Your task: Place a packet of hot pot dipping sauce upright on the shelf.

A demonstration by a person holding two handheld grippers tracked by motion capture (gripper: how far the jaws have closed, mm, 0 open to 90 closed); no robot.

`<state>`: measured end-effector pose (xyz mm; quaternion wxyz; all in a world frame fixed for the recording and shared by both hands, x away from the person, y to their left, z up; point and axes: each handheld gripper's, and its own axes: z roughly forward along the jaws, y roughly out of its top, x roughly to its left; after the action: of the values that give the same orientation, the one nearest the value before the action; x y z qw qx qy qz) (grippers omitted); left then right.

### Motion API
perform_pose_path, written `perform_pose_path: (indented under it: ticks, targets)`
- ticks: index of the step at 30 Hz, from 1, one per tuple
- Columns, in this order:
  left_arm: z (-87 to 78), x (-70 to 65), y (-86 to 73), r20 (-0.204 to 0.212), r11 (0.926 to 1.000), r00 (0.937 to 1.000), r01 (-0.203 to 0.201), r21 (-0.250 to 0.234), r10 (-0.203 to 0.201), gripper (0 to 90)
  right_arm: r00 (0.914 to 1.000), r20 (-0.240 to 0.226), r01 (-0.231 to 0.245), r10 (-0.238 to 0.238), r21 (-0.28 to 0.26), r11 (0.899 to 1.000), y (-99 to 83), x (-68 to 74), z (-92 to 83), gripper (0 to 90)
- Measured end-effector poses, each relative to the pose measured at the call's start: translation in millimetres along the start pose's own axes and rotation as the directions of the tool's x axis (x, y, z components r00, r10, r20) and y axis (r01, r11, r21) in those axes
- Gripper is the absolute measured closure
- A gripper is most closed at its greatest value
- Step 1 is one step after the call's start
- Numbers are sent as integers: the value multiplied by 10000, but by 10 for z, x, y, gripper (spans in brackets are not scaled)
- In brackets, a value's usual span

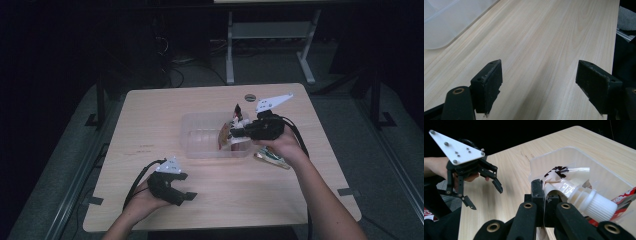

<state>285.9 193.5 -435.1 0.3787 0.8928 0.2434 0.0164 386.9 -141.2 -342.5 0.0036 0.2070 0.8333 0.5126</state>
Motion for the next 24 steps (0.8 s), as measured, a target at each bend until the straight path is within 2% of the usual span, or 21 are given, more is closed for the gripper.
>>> perform_pose_path:
  ticks: [16, 24]
  targets:
    - [16, -11, 2, 66, 9999, 9999, 120, -12, -120, 210, 10000, 69, -55, 52, 365, 9993, -40, -60, 157, 895]
    - [7, -1, -1, 63, 10000, 10000, 3, 68, -3, 211, 9998, 144, -118, 109, 572, 9983, -63, -87, 259, 895]
